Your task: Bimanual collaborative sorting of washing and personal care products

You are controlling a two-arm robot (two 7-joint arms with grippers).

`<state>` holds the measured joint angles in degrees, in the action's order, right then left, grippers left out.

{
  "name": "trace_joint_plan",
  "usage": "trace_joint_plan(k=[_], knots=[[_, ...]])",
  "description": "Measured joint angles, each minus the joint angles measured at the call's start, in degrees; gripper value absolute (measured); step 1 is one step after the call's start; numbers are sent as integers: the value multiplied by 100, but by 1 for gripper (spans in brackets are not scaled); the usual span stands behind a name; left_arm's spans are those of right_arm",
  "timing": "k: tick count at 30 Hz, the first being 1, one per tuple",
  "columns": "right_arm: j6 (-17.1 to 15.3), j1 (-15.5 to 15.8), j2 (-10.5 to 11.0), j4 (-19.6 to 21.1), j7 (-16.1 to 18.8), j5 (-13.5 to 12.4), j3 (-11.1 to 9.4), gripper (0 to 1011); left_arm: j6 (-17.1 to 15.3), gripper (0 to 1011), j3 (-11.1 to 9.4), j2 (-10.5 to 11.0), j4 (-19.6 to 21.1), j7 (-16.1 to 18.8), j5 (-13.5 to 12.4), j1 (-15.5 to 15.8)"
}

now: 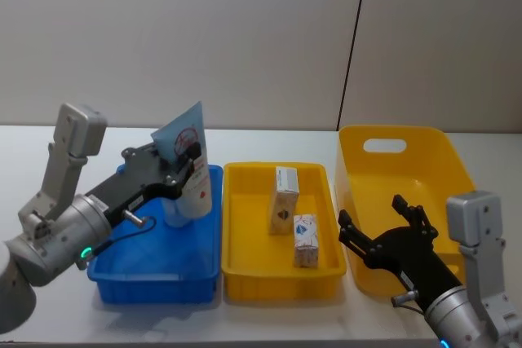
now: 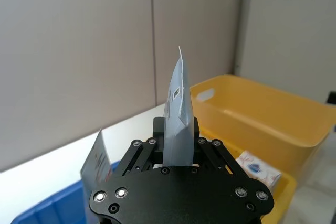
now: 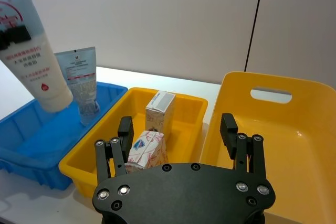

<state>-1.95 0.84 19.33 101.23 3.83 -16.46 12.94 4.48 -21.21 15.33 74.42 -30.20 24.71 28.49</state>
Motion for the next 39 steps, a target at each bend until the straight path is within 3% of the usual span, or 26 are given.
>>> trace_joint_plan(k=[15, 22, 29, 39], knots=[[0, 0, 0, 0, 0, 0, 0, 1003, 142, 224, -130, 27, -227, -1154, 610, 326], [-26, 2, 3, 23, 23, -7, -4, 1003, 111, 225, -207, 19, -321, -1485, 799, 413], [-298, -9, 79, 203, 195, -138, -25, 1003, 87, 224, -245, 15, -372, -1672, 905, 461], [-938, -137, 276, 605, 598, -422, 6, 1003, 69, 224, -274, 10, -409, -1814, 986, 496]])
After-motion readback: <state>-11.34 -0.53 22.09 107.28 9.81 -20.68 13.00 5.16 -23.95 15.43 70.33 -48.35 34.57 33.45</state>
